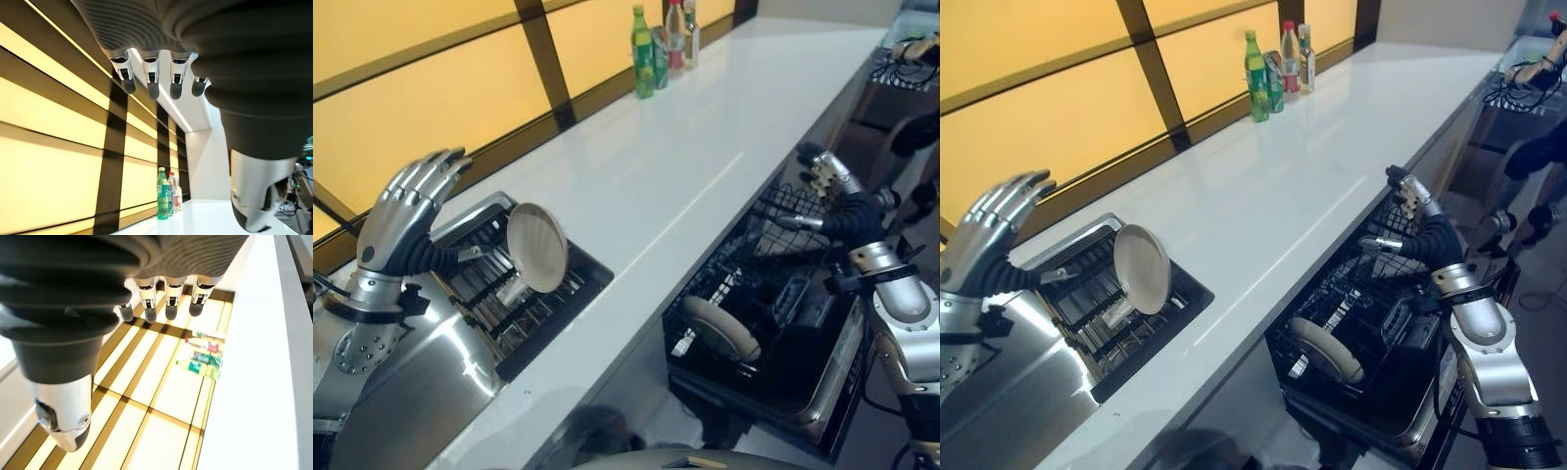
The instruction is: Pick up plates and place into dishwasher.
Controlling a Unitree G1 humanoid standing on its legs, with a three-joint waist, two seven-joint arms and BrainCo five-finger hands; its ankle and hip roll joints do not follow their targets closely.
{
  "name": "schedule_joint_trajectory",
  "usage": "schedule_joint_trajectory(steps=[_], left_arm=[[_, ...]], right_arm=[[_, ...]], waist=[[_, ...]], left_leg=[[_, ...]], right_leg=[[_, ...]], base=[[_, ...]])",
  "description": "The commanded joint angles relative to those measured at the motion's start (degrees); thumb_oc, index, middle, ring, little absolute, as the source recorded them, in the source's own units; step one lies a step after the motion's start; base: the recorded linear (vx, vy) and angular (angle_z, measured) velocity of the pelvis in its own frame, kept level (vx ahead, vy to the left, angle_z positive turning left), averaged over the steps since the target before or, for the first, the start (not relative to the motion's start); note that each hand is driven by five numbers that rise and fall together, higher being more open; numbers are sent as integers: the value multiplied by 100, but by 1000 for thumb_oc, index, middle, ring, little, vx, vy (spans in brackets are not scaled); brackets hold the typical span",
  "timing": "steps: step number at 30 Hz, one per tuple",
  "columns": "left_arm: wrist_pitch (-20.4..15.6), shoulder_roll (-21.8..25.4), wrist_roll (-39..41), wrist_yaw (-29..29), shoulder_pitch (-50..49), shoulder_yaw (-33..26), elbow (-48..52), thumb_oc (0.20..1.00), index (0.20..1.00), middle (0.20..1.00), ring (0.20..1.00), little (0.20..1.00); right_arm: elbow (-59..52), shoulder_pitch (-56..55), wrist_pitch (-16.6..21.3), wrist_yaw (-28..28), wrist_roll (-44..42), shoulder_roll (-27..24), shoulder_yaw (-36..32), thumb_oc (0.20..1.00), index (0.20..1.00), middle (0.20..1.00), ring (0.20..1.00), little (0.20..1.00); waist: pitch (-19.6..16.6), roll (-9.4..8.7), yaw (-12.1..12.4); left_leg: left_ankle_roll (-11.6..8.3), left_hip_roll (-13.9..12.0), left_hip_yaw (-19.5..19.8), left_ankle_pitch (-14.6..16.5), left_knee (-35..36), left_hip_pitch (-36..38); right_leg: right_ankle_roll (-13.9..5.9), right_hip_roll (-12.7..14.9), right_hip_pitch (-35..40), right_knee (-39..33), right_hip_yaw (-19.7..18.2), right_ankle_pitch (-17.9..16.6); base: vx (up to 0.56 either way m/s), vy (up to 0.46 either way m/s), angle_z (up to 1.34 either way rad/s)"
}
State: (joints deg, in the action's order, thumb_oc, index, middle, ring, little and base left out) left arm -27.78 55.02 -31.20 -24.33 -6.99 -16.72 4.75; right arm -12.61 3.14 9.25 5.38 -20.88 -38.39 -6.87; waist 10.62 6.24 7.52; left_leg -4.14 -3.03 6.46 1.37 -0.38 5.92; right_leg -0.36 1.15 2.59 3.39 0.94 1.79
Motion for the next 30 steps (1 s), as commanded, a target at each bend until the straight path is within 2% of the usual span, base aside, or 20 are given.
schedule_joint_trajectory(steps=[1, 5, 8, 16, 19, 20, 23, 26, 30], left_arm=[[-26, 331, -527, -792, 115, 397, -259, 1000, 1000, 1000, 1000, 1000], [-21, 289, -974, -1352, 475, 842, -629, 1000, 1000, 1000, 1000, 1000], [42, 210, -1228, -1543, 582, 978, -688, 1000, 1000, 1000, 1000, 1000], [-2, 280, -1451, -1056, 711, 1423, -637, 1000, 1000, 1000, 1000, 1000], [-91, 499, -1449, -635, 800, 1655, -625, 1000, 1000, 1000, 1000, 1000], [-145, 636, -1412, -250, 780, 1664, -571, 1000, 1000, 1000, 1000, 1000], [-77, 963, -1262, 1, 683, 1655, -524, 1000, 1000, 1000, 1000, 1000], [-114, 1073, -1179, -50, 627, 1558, -474, 1000, 1000, 1000, 1000, 1000], [5, 955, -1438, -378, 642, 1528, -445, 1000, 1000, 1000, 1000, 1000]], right_arm=[[-648, 193, 847, -235, -477, -43, -122, 1000, 1000, 1000, 1000, 1000], [-765, 228, 960, -377, -615, 53, -127, 1000, 1000, 1000, 1000, 1000], [-845, 179, 912, -456, -544, 120, -82, 1000, 1000, 1000, 1000, 1000], [-838, 148, 821, -671, -411, -9, 10, 1000, 1000, 1000, 1000, 1000], [-790, 212, 876, -723, -423, -143, 14, 1000, 1000, 1000, 1000, 1000], [-790, 199, 890, -726, -448, -208, -26, 1000, 1000, 1000, 1000, 1000], [-820, 148, 898, -751, -567, -388, -80, 1000, 1000, 1000, 1000, 1000], [-814, 108, 841, -745, -652, -455, -110, 1000, 1000, 1000, 1000, 1000], [-789, 45, 737, -731, -518, -456, -131, 1000, 1000, 1000, 1000, 1000]], waist=[[-552, -362, -80], [-667, -323, -137], [-699, -318, -151], [-447, -372, -217], [-311, -361, -224], [-270, -349, -221], [-226, -332, -224], [-240, -312, -209], [-248, -309, -191]], left_leg=[[-32, 228, 128, -457, -166, -736], [65, 301, 100, -343, -42, -541], [136, 340, 89, -260, -52, -455], [347, 449, -113, 29, -365, -520], [400, 469, -196, 64, -472, -663], [417, 479, -218, 70, -481, -694], [443, 509, -239, 87, -490, -715], [462, 526, -240, 128, -526, -683], [472, 546, -241, 187, -656, -687]], right_leg=[[-162, 165, 512, -193, 457, 255], [-244, 307, 388, -59, 509, 266], [-299, 416, 271, 115, 540, 305], [-509, 742, -85, 557, 490, 351], [-581, 807, -231, 588, 444, 293], [-608, 825, -248, 565, 424, 270], [-660, 875, -240, 500, 410, 221], [-675, 926, -184, 497, 444, 236], [-674, 989, -130, 542, 483, 258]], base=[[155, 194, -29], [135, 195, 2], [187, 191, 3], [111, 141, 1], [-7, 91, -5], [13, 88, -5], [46, 95, -3], [94, 86, 1], [103, 81, 6]])
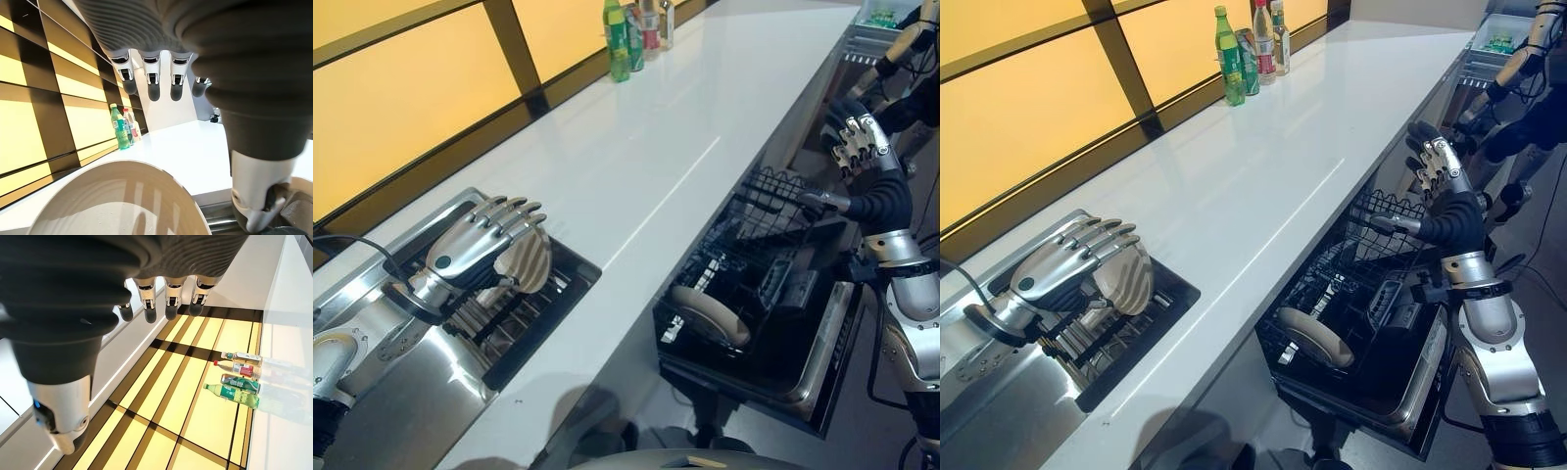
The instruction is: Pick up plates and place into dishwasher.
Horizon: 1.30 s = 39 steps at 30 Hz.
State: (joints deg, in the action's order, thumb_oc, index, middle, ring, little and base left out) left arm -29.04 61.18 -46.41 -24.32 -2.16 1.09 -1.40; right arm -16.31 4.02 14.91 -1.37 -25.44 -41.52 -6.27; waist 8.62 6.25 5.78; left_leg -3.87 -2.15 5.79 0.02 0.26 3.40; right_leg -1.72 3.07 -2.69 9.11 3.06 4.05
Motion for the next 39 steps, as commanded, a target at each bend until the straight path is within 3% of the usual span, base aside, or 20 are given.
schedule_joint_trajectory(steps=[1, 9, 15, 26, 37, 38, 39], left_arm=[[214, 275, -53, -445, 209, -171, 148, 1000, 1000, 1000, 1000, 1000], [905, 234, -485, -1555, 396, 130, -530, 1000, 1000, 1000, 1000, 1000], [1309, 21, -641, -1969, 832, 530, -767, 1000, 1000, 1000, 1000, 1000], [1706, 122, -370, -2066, 1873, 1316, -1324, 1000, 1000, 1000, 1000, 1000], [1588, 331, -390, -1382, 2410, 1832, -1562, 1000, 1000, 1000, 1000, 1000], [1608, 347, -420, -1339, 2431, 1881, -1601, 937, 937, 937, 937, 937], [1625, 362, -435, -1309, 2451, 1923, -1638, 743, 743, 743, 743, 743]], right_arm=[[-389, -30, 157, -54, -52, -158, -179, 1000, 1000, 1000, 1000, 1000], [-292, -140, 187, -53, -146, -271, -126, 1000, 1000, 1000, 1000, 1000], [-303, -111, 300, -140, -38, -173, 31, 1000, 1000, 1000, 1000, 1000], [-243, 263, 333, -528, 241, -89, 398, 1000, 1000, 1000, 1000, 1000], [-262, 404, 240, -559, 243, -125, 365, 1000, 1000, 1000, 1000, 1000], [-258, 423, 242, -553, 244, -142, 371, 1000, 1000, 1000, 1000, 1000], [-258, 453, 230, -549, 254, -154, 378, 1000, 1000, 1000, 1000, 1000]], waist=[[-38, -320, -27], [87, -451, -99], [229, -529, -134], [632, -727, -216], [800, -759, -283], [822, -750, -291], [847, -740, -297]], left_leg=[[441, 457, -182, 333, -764, -451], [438, 439, -317, 402, -929, -566], [423, 439, -362, 387, -1031, -775], [446, 424, -415, 463, -1358, -1147], [487, 426, -424, 507, -1463, -1249], [488, 434, -424, 504, -1471, -1264], [491, 438, -426, 505, -1480, -1281]], right_leg=[[-543, 807, 396, -18, 265, 26], [-612, 823, 369, -98, 94, -62], [-639, 834, 276, -117, 22, -113], [-705, 812, 44, -115, -186, -279], [-751, 826, -31, -164, -291, -397], [-752, 834, -47, -157, -298, -403], [-754, 843, -68, -147, -300, -407]], base=[[71, 65, 7], [38, 31, -3], [-5, 11, -5], [-23, -16, -8], [19, -4, -9], [3, 43, -2], [-4, 44, -1]])
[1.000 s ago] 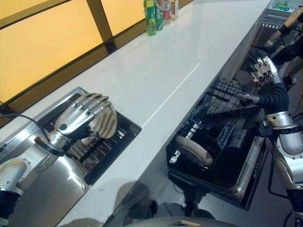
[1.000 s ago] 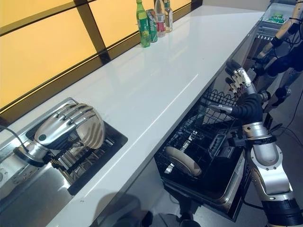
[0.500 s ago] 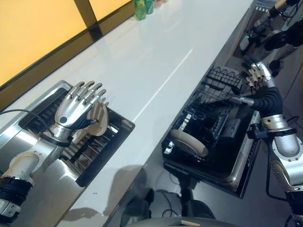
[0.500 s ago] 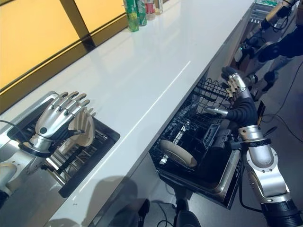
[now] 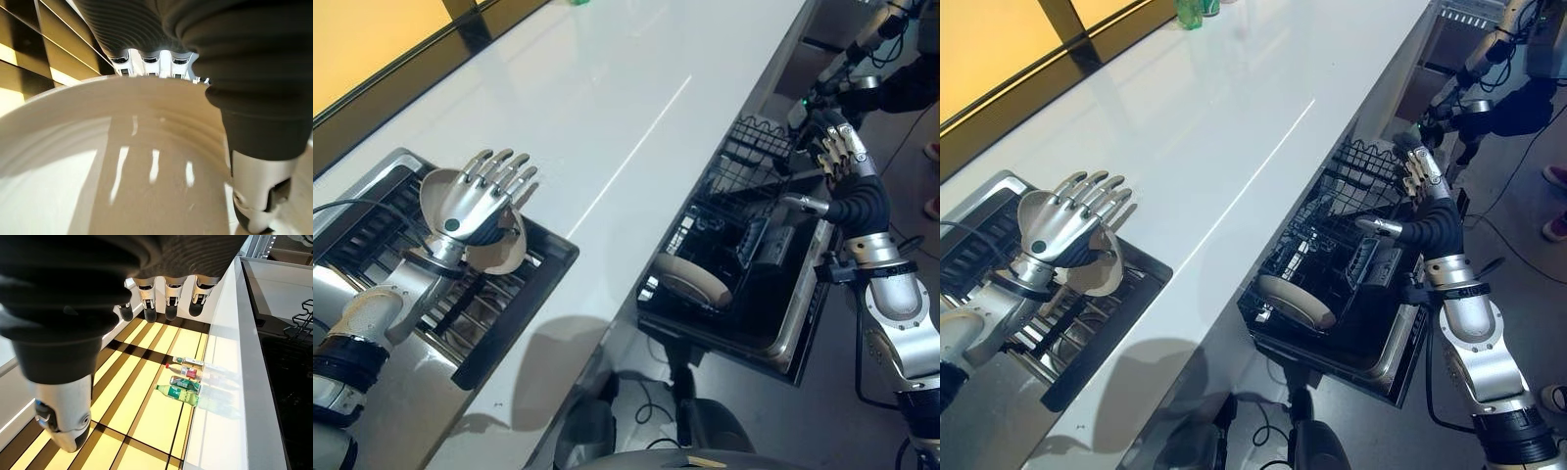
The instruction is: Pick up plates and place into dishwasher.
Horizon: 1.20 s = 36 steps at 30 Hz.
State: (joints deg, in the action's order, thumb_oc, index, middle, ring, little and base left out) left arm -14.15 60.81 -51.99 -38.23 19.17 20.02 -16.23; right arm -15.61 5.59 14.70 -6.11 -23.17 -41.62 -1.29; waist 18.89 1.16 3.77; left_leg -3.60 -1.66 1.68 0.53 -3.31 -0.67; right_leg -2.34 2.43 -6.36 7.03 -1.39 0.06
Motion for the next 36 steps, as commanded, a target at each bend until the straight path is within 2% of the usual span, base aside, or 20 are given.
schedule_joint_trajectory(steps=[1, 2, 8, 18, 23, 29, 36], left_arm=[[159, 410, 125, 95, 339, 68, -196, 460, 460, 460, 460, 460], [176, 417, 115, 77, 362, 108, -248, 200, 200, 200, 200, 200], [185, 448, 157, 85, 469, 193, -390, 200, 200, 200, 200, 200], [251, 310, 177, -109, -47, -198, -319, 200, 200, 200, 200, 200], [295, 189, 68, -610, -426, -592, -269, 200, 200, 200, 200, 200], [571, 91, 156, -1155, -858, -1201, -13, 200, 200, 200, 200, 200], [804, -173, 496, -2237, -1152, -2095, 163, 200, 200, 200, 200, 200]], right_arm=[[-320, 335, 240, -78, 36, -153, -103, 1000, 1000, 1000, 1000, 1000], [-298, 381, 239, -84, 49, -163, -77, 1000, 1000, 1000, 1000, 1000], [-227, 550, 213, -87, 90, -189, -2, 1000, 1000, 1000, 1000, 1000], [-310, 226, 122, 79, -3, -177, -158, 1000, 1000, 1000, 1000, 1000], [-353, -1, 137, 101, 26, -64, -158, 1000, 1000, 1000, 1000, 1000], [-409, -266, 171, 98, 83, 75, -201, 1000, 1000, 1000, 1000, 1000], [-490, -432, 223, 83, 92, 243, -250, 1000, 1000, 1000, 1000, 1000]], waist=[[-158, -222, -102], [-135, -214, -110], [-65, -183, -101], [-266, -154, -29], [-386, -165, 39], [-598, -190, 130], [-821, -283, 202]], left_leg=[[462, 392, -23, 456, -1143, -898], [456, 395, -30, 455, -1166, -926], [445, 430, -31, 472, -1246, -994], [442, 463, 24, 444, -1096, -705], [443, 455, 94, 434, -974, -496], [431, 442, 187, 390, -791, -301], [416, 384, 270, 310, -556, -98]], right_leg=[[-693, 916, 274, 76, 140, -11], [-692, 925, 250, 88, 131, -17], [-672, 972, 194, 139, 146, -7], [-658, 999, 430, 197, 236, 122], [-664, 994, 602, 175, 304, 173], [-661, 981, 761, 101, 375, 206], [-646, 953, 911, 11, 461, 208]], base=[[-15, 42, -1], [-21, 38, -1], [-20, 41, -1], [52, 24, 0], [66, -14, 1], [43, -19, 2], [11, -40, 5]])
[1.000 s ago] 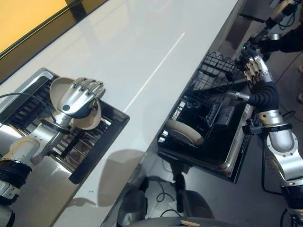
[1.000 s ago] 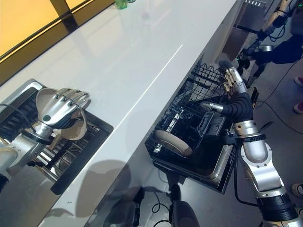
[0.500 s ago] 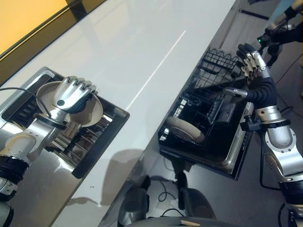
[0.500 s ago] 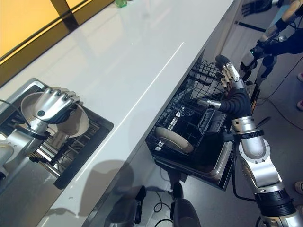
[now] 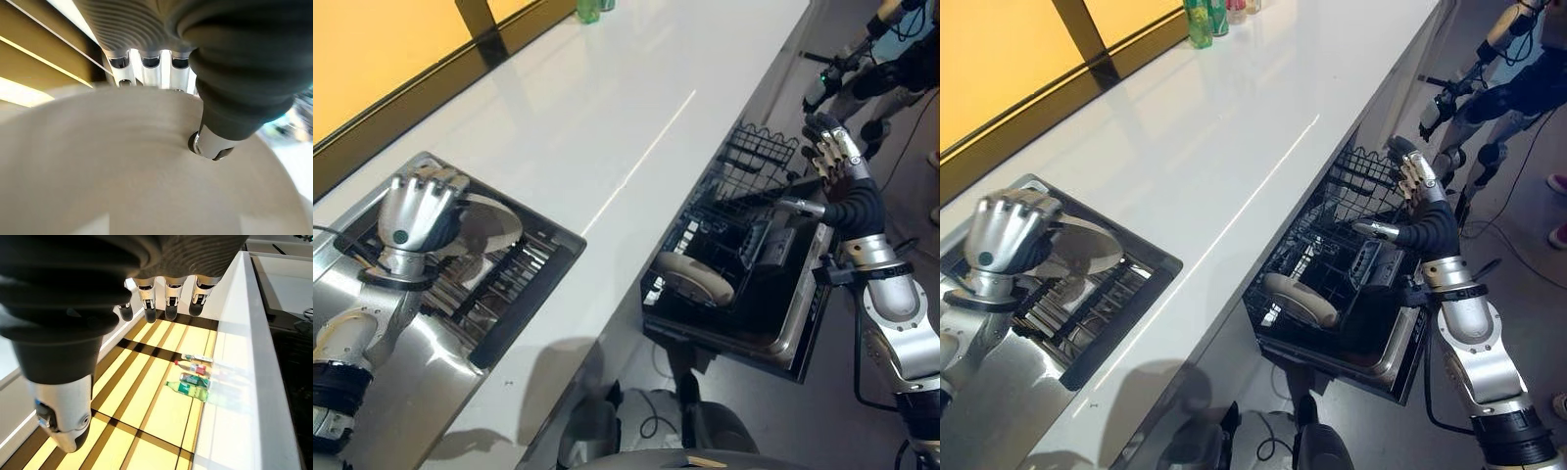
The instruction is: Pick up plates and place into dishwasher.
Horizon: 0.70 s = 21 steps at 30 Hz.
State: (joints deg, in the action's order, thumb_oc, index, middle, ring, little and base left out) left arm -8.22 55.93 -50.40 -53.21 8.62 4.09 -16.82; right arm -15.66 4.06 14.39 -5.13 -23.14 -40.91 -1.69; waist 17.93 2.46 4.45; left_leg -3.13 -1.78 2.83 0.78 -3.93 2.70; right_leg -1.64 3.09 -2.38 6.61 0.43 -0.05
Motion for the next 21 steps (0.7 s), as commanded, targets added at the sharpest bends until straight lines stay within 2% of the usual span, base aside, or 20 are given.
schedule_joint_trajectory(steps=[1, 6, 9, 15, 19, 21], left_arm=[[226, 272, 338, -838, -95, -585, 231, 200, 200, 200, 200, 200], [319, 176, 417, -1125, -49, -958, 427, 200, 200, 200, 200, 200], [220, 172, 532, -1195, -5, -1070, 488, 200, 200, 200, 200, 200], [-279, -30, 981, -1170, 163, -1090, 815, 200, 200, 200, 200, 200], [-732, -319, 1445, -898, 305, -936, 1038, 200, 200, 200, 200, 200], [-910, -572, 1668, -598, 423, -803, 1283, 200, 200, 200, 200, 200]], right_arm=[[-486, -280, 254, -26, 94, 200, -190, 1000, 1000, 1000, 1000, 1000], [-579, -301, 334, -23, 16, 267, -166, 1000, 1000, 1000, 1000, 1000], [-673, -244, 444, 3, -61, 279, -130, 1000, 1000, 1000, 1000, 1000], [-930, 86, 695, -10, -226, 390, 7, 1000, 1000, 1000, 1000, 1000], [-1008, 445, 519, 138, -382, 580, 259, 1000, 1000, 1000, 1000, 1000], [-1079, 719, 305, 110, -326, 675, 517, 1000, 1000, 1000, 1000, 1000]], waist=[[-763, -426, 136], [-920, -491, 135], [-1001, -502, 131], [-1173, -492, 183], [-1272, -481, 242], [-1325, -482, 315]], left_leg=[[366, 380, 158, 287, -455, -395], [357, 332, 188, 279, -256, -196], [351, 306, 186, 275, -150, -107], [335, 279, 247, 228, 115, 58], [338, 280, 307, 191, 244, 123], [341, 279, 369, 165, 309, 153]], right_leg=[[-715, 881, 534, 42, 292, 227], [-712, 819, 640, -7, 307, 256], [-708, 790, 690, -48, 303, 274], [-659, 719, 765, -89, 377, 338], [-621, 679, 767, -51, 448, 399], [-583, 657, 776, -23, 526, 445]], base=[[19, -64, 4], [6, -57, 4], [-19, -48, 1], [-75, -46, -4], [-105, -52, 1], [-122, -73, 5]])
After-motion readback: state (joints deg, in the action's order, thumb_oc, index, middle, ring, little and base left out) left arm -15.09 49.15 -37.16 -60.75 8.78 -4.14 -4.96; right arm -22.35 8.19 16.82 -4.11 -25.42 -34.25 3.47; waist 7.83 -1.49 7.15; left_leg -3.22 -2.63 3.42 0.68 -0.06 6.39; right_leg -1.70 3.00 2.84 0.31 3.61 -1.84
